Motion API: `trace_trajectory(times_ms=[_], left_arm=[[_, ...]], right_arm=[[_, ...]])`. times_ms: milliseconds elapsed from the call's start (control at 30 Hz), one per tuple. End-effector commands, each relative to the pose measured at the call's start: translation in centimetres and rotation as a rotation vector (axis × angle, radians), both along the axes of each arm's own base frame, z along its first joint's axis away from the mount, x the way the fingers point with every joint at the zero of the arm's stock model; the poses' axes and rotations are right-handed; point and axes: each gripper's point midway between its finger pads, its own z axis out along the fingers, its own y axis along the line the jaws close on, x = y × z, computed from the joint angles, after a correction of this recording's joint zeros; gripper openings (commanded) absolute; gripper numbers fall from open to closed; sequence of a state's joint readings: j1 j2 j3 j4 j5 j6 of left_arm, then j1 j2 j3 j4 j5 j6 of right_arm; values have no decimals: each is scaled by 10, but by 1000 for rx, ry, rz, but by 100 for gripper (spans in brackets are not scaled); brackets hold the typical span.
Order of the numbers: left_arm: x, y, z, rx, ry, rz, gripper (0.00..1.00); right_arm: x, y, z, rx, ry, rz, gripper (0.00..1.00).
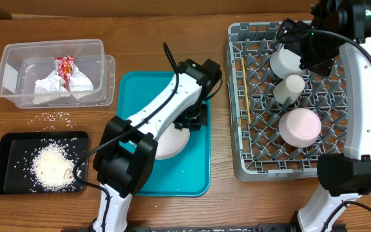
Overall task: Sort waste into correct bins and load items into the dishwasher
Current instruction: 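Carry the white plate right and set it on the teal tray, then release the plate and raise the left gripper back to the left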
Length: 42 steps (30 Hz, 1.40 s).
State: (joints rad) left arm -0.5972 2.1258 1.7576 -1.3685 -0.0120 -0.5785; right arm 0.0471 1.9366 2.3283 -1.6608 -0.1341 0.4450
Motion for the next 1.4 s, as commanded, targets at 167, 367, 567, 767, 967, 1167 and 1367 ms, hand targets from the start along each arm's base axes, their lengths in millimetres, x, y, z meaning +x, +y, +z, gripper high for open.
trace_trajectory(times_ms=[167, 367, 567, 767, 967, 1167, 1367], left_arm=[[20, 25, 25, 23, -40, 63, 94], [50, 50, 88, 4, -152, 134, 93], [65, 81, 144, -44, -262, 216, 93], [67, 145, 182, -7, -363, 366, 88], [60, 227, 209, -13, -436, 599, 89], [47, 297, 210, -71, -426, 836, 100], [32, 339, 207, -85, -418, 971, 100]], right_arm=[[1, 0, 8, 8, -26, -6, 100], [1, 0, 8, 8, -26, -6, 100], [1, 0, 8, 8, -26, -6, 100], [1, 0, 8, 8, -26, -6, 100], [1, 0, 8, 8, -26, -6, 100], [1, 0, 8, 8, -26, -6, 100], [1, 0, 8, 8, -26, -5, 100]])
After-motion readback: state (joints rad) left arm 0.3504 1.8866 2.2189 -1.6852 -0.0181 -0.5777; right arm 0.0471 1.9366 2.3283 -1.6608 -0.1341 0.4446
